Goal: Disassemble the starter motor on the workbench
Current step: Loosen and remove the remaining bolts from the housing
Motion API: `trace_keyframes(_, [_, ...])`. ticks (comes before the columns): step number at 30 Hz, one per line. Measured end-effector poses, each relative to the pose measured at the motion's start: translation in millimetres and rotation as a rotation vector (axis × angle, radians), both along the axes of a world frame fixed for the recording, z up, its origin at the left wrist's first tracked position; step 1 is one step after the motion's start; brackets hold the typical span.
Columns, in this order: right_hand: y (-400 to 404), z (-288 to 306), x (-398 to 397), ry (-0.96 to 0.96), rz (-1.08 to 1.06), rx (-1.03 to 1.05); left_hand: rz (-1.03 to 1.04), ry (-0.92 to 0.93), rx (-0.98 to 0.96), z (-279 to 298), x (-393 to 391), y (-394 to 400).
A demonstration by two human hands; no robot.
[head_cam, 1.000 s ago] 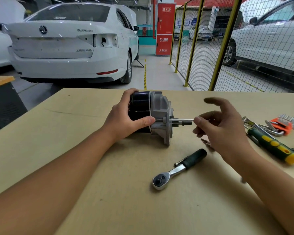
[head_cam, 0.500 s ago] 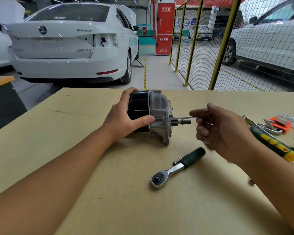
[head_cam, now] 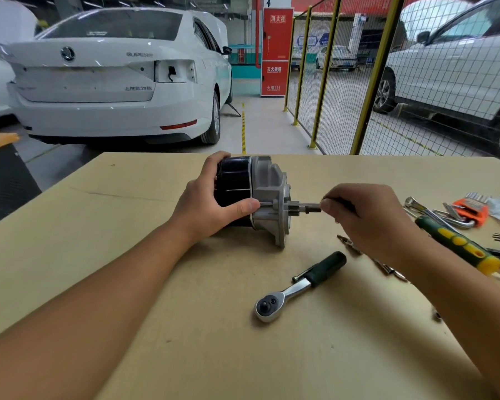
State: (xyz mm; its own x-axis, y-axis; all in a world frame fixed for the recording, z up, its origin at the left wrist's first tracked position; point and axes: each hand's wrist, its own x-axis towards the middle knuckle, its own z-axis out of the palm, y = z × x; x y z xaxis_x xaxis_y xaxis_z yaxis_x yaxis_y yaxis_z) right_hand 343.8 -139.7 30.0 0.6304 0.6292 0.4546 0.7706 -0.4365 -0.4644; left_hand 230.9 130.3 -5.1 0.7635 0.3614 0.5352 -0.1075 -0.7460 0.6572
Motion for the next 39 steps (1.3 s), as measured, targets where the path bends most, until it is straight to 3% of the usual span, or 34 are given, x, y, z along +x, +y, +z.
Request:
trace_keyframes(13, [-2.1, 17.7, -5.5, -0.358, 0.014, -0.072, 0.073, 0.035, 0.051, 1.2, 0.7, -4.4])
trace_keyframes(22, [2.9, 8.8, -3.4, -0.196, 0.122, -0.087, 0.098, 0.028, 0.056, 1.8, 2.0, -5.3])
trace_keyframes(29, [2.7, 12.6, -11.8, -0.530, -0.059, -0.138, 0.074, 0.018, 0.050, 1.2, 2.0, -4.1])
trace_keyframes(34, [6.8, 14.9, -11.3, -0.547, -0.068, -0.212, 0.068, 0.016, 0.049, 1.1, 2.3, -3.9])
trace_keyframes(39, [11.8, 19.4, -8.9, -0.381, 0.027, -0.210, 0.065, 0.022, 0.039, 1.7, 1.5, -4.2])
